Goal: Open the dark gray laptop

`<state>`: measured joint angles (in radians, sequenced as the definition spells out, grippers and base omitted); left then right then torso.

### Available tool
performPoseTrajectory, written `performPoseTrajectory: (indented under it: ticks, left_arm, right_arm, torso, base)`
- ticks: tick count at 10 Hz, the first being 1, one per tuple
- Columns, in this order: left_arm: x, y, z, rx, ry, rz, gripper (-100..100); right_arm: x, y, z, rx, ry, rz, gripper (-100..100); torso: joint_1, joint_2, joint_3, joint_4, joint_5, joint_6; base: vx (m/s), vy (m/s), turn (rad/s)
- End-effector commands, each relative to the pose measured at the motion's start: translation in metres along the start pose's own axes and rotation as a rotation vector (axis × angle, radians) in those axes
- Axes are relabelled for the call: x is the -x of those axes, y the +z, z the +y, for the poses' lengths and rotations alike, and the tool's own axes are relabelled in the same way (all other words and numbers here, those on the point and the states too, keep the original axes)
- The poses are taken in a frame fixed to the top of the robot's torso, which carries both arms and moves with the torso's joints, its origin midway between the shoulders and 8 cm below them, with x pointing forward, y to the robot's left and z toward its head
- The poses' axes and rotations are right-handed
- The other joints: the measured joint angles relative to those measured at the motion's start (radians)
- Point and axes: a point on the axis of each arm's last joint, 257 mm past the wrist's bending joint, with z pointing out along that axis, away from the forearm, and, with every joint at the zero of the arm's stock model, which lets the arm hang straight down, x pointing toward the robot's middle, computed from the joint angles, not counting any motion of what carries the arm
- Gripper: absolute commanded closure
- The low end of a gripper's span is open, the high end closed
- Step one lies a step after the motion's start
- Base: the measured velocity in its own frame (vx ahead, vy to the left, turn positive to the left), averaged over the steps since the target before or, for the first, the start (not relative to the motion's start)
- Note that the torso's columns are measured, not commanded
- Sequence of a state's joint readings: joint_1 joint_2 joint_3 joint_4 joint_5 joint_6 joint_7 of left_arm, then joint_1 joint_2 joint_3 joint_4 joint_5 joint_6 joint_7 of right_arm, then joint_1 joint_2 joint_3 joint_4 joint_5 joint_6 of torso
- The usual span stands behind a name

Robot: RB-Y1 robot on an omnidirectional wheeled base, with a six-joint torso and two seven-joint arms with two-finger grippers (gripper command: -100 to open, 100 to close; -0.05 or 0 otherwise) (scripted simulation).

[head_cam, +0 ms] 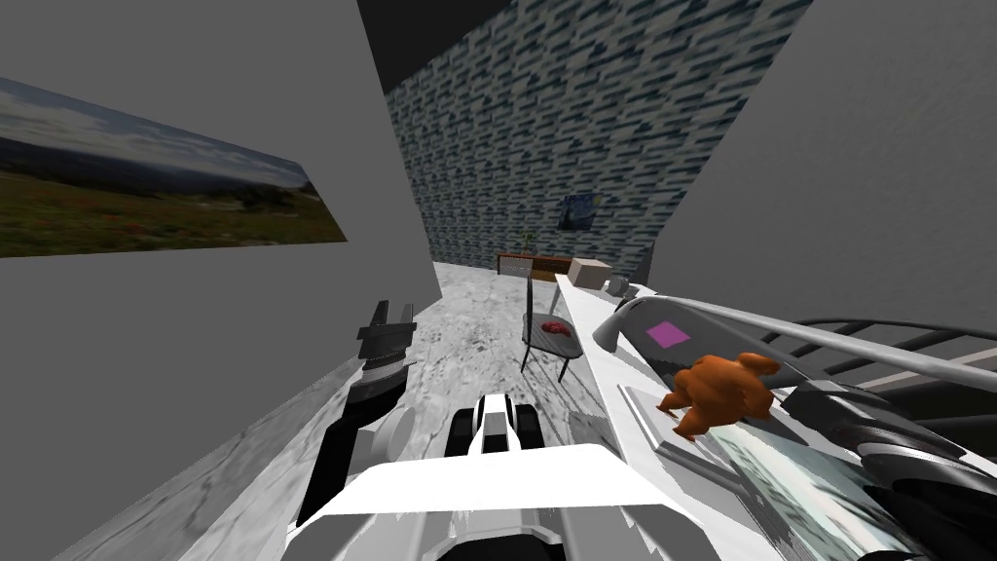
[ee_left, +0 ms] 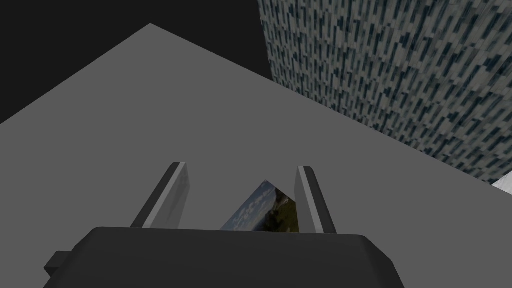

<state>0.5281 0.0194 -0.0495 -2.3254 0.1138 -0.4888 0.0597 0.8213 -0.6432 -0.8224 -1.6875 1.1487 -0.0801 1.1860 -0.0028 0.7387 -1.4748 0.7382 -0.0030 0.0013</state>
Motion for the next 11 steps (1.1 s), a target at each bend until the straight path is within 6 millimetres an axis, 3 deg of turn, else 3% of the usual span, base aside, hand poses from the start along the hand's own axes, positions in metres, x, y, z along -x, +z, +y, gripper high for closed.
performPoseTrajectory:
  ticks: [1, 8, 11]
  left_arm:
    - [0.000, 0.000, 0.000, 0.000, 0.000, 0.000, 0]
    - [0.000, 0.000, 0.000, 0.000, 0.000, 0.000, 0]
    - [0.000, 0.000, 0.000, 0.000, 0.000, 0.000, 0]
  right_arm:
    - [-0.003, 0.001, 0.001, 0.014, 0.037, -0.009, 100]
    - [-0.001, 0.005, 0.042, 0.130, 0.357, -0.053, 100]
    - [-0.001, 0.005, 0.042, 0.130, 0.357, -0.053, 100]
  torso:
    - [0.002, 0.001, 0.000, 0.000, 0.002, 0.000]
    - [0.005, -0.002, -0.002, -0.001, 0.004, -0.001]
    - [0.005, -0.001, -0.002, 0.000, 0.005, -0.003]
  base:
    - [0.001, -0.021, -0.012]
    - [-0.019, -0.037, 0.010]
    - [-0.005, 0.001, 0.017]
